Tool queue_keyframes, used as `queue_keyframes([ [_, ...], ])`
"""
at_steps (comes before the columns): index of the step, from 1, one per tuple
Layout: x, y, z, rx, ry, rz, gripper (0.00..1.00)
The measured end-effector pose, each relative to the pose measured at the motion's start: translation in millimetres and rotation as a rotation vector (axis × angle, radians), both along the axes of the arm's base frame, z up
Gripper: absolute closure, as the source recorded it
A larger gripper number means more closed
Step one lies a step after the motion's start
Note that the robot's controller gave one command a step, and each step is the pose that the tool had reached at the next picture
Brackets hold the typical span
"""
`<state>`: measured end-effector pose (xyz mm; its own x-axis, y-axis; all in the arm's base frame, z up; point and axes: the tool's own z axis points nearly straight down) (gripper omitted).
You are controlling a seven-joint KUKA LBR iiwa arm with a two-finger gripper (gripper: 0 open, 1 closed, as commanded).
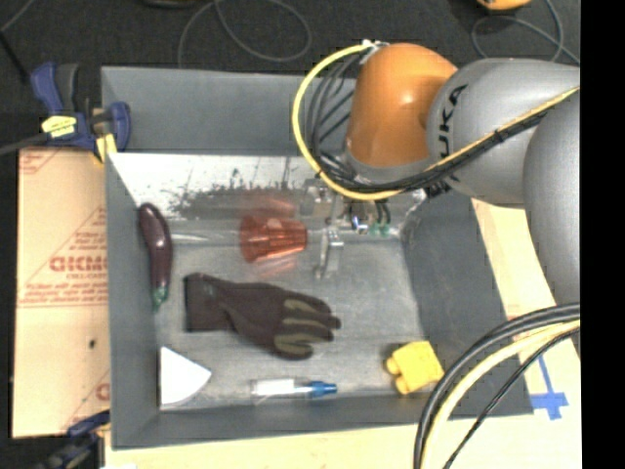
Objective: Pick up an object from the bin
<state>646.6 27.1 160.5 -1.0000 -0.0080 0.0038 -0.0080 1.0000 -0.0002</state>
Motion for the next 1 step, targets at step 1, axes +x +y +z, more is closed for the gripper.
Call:
queue_keyframes([
  [1, 1.6, 0.1, 5.5, 0.000, -0.008, 0.000, 0.00],
])
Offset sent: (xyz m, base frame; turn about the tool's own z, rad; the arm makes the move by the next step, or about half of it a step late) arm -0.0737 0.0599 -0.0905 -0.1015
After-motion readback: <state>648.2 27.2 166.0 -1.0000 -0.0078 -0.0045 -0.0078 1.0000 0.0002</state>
